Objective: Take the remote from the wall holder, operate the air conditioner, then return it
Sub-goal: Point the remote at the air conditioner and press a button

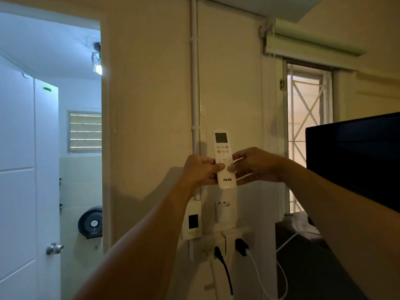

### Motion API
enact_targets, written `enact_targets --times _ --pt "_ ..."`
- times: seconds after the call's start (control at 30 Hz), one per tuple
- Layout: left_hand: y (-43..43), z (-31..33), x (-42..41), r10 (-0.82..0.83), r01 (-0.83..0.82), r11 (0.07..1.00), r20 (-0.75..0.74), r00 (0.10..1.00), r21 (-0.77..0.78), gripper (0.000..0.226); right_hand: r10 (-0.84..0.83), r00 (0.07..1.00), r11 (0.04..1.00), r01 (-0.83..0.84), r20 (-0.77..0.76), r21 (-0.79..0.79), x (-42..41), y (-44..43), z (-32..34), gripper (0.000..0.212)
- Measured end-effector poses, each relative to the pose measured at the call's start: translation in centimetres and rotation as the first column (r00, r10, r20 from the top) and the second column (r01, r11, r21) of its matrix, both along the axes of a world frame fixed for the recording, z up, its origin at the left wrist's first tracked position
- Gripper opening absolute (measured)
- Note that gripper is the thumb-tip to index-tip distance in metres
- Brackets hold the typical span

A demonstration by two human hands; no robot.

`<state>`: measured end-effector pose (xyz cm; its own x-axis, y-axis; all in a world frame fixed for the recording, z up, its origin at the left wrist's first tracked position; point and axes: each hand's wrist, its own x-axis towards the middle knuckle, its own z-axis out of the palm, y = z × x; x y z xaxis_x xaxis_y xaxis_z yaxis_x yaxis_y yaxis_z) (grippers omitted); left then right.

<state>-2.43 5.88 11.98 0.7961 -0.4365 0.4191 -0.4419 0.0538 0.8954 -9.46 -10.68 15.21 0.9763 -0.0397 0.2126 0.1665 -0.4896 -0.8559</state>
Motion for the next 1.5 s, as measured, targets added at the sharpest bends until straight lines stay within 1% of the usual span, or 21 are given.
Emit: enact_targets --times 0.1,0.2,0.3,0.4,0.6,0.7,0.77,0.9,1.0,1.1,1.23,1.43,1.5 --pt "0.2 0.4 -1.3 -0.011 0.011 1.000 -0.014 1.000 -0.004 0.036 -0.007 0.998 0.999 0.009 0.062 -0.039 -1.2 0.1 0.1 0.035" --pt "0.0 1.1 -2.7 -0.013 0.013 1.000 0.003 1.000 0.001 0.032 -0.005 0.994 0.999 0.010 0.109 -0.044 -2.5 -0.1 0.7 0.028" --pt "-0.6 1.9 -4.5 0.015 -0.021 0.997 0.072 0.997 0.075 0.036 -0.001 0.991 0.999 0.008 0.137 -0.050 -3.9 -0.6 1.5 0.023" --pt "-1.5 2.7 -6.8 0.020 -0.036 0.990 0.118 0.993 0.135 0.045 -0.007 0.986 0.999 0.015 0.168 -0.049 -5.5 -1.3 2.4 0.024" --pt "-3.4 5.1 -12.2 0.065 -0.079 0.993 0.167 0.984 0.082 0.044 -0.032 0.984 0.998 0.042 0.176 -0.049 -10.4 -2.5 5.6 0.021" --pt "-4.2 7.0 -15.1 0.099 -0.110 0.993 0.213 0.972 0.043 0.041 -0.037 0.966 0.999 0.036 0.255 0.007 -13.0 -2.5 8.3 0.010" --pt "-4.6 8.4 -16.8 0.109 -0.115 0.993 0.229 0.967 0.013 0.038 -0.052 0.949 0.998 0.041 0.311 0.040 -14.6 -2.3 10.0 0.008" --pt "-5.1 11.6 -19.6 0.074 -0.065 0.997 0.250 0.966 -0.042 0.039 -0.122 0.911 0.992 0.100 0.394 0.076 -17.7 -2.3 13.0 0.005" --pt "-5.5 13.7 -21.3 0.039 -0.023 0.998 0.270 0.962 -0.060 0.040 -0.154 0.884 0.987 0.122 0.441 0.100 -19.7 -2.7 14.8 0.013" --pt "-6.0 15.6 -22.8 -0.055 0.075 0.995 0.279 0.959 -0.063 0.038 -0.190 0.873 0.981 0.146 0.449 0.130 -21.5 -3.4 16.2 0.021" --pt "-6.4 17.6 -25.1 -0.144 0.175 0.981 0.287 0.947 -0.084 0.038 -0.207 0.849 0.974 0.133 0.486 0.184 -24.1 -4.1 17.4 0.020" --pt "-7.9 19.4 -27.6 -0.219 0.249 0.967 0.317 0.923 -0.056 0.042 -0.270 0.810 0.960 0.187 0.521 0.207 -27.1 -4.9 18.6 0.026" --pt "-8.3 19.8 -28.1 -0.236 0.265 0.963 0.322 0.917 -0.048 0.043 -0.294 0.798 0.952 0.197 0.526 0.235 -27.7 -4.9 18.9 0.025"
